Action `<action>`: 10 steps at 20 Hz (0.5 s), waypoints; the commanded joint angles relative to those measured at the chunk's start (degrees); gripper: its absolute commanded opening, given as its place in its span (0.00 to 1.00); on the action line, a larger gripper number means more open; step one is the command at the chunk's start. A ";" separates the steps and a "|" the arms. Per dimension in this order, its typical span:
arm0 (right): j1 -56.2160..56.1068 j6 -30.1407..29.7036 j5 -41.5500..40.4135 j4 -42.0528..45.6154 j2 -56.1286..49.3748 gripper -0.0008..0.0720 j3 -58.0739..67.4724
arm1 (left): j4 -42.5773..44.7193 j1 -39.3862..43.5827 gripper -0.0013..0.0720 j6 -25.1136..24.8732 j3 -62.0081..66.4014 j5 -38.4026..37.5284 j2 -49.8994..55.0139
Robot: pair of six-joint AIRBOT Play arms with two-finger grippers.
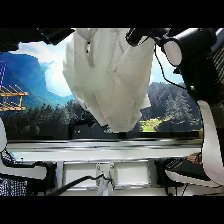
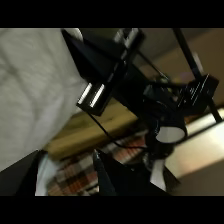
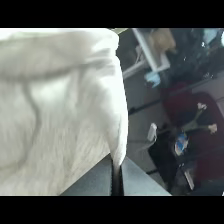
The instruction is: Fold the clothes and pants, and hang the long-sleeved shirts on hangers.
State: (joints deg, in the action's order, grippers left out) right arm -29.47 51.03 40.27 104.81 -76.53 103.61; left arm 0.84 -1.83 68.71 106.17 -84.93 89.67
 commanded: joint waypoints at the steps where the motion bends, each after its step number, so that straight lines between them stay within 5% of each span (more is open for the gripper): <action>1: 0.15 1.11 -0.63 0.09 3.32 0.04 0.07 | -3.08 1.31 0.54 -1.27 -0.02 -2.73 -0.68; 5: 0.20 1.11 -0.31 1.77 8.63 0.04 0.07 | 0.17 6.03 0.46 -0.98 -0.02 -4.50 -4.42; 10: 0.22 4.61 8.31 7.19 16.15 0.04 0.07 | 36.41 14.95 0.39 7.96 -0.02 -2.03 -16.85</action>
State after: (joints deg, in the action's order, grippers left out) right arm -29.28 52.73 43.16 108.03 -64.42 103.63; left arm 15.90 8.56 71.20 106.15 -88.18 79.09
